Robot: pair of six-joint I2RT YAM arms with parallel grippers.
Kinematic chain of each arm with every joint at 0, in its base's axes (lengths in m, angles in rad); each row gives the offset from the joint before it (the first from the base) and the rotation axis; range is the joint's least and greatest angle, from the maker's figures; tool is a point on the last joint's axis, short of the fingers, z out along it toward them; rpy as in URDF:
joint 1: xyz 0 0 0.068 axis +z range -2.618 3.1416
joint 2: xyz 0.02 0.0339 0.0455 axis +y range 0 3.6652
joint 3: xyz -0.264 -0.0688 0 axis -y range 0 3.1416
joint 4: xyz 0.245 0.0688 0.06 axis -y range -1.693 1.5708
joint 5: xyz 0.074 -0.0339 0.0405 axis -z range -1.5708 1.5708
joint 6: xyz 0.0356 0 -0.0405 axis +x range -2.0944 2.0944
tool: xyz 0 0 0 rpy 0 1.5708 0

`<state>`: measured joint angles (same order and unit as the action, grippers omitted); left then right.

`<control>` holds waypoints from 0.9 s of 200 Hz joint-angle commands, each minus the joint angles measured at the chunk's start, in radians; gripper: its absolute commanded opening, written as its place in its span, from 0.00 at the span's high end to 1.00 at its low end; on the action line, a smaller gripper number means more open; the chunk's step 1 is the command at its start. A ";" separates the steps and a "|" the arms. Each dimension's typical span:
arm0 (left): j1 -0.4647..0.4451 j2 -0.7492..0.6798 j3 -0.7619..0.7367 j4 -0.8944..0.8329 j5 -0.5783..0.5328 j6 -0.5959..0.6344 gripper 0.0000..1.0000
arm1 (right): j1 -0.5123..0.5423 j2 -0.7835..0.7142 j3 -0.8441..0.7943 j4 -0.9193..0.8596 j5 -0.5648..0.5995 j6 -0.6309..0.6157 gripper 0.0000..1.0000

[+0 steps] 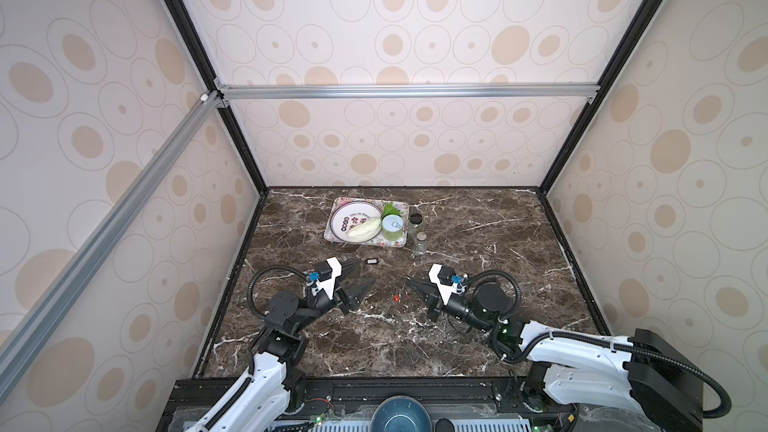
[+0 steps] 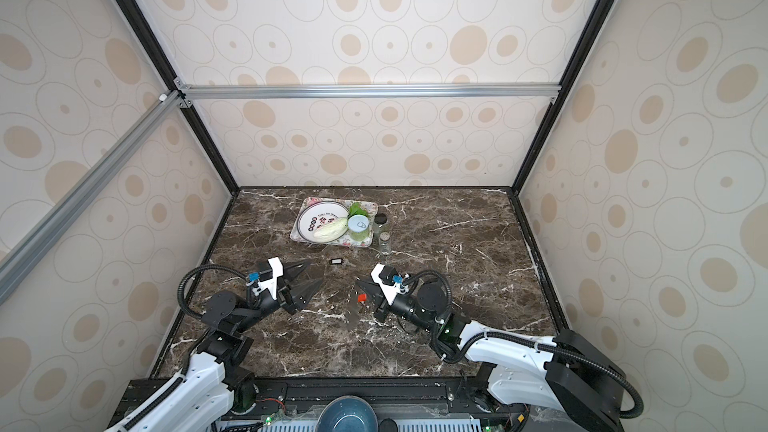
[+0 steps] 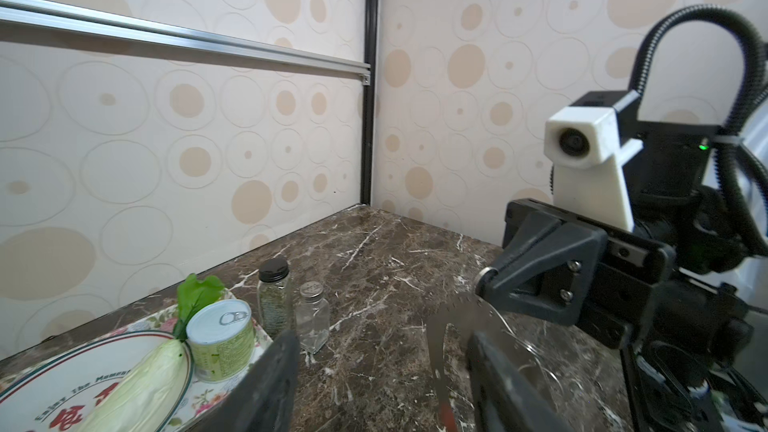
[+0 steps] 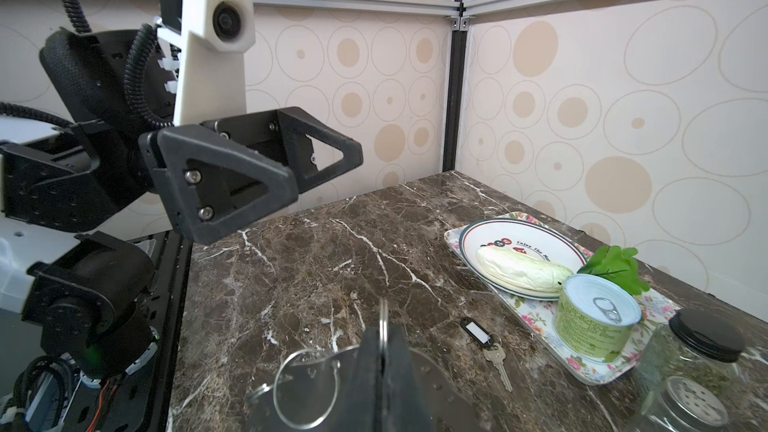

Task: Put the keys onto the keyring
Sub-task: 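Lift the plate with the right gripper toward the left gripper while the left gripper approaches, then grasp the plate edge with the left gripper beside the right gripper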

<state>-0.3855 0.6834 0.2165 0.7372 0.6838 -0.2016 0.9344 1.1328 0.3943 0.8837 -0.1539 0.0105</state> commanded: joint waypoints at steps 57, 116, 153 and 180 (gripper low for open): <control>-0.103 0.085 0.064 0.044 0.079 0.119 0.42 | -0.003 0.018 -0.048 0.224 -0.201 -0.010 1.00; -0.145 0.123 0.069 0.045 0.157 0.178 0.56 | -0.002 0.076 -0.044 0.282 -0.256 0.000 1.00; -0.164 0.130 0.072 0.037 0.202 0.207 0.61 | -0.003 0.069 -0.040 0.278 -0.292 0.001 1.00; -0.176 0.142 0.080 0.031 0.219 0.219 0.65 | -0.002 0.068 -0.037 0.278 -0.322 0.005 1.00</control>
<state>-0.5453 0.8177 0.2569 0.7460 0.8566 -0.0273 0.9344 1.2118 0.3511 1.0939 -0.4274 0.0124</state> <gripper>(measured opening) 0.366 0.046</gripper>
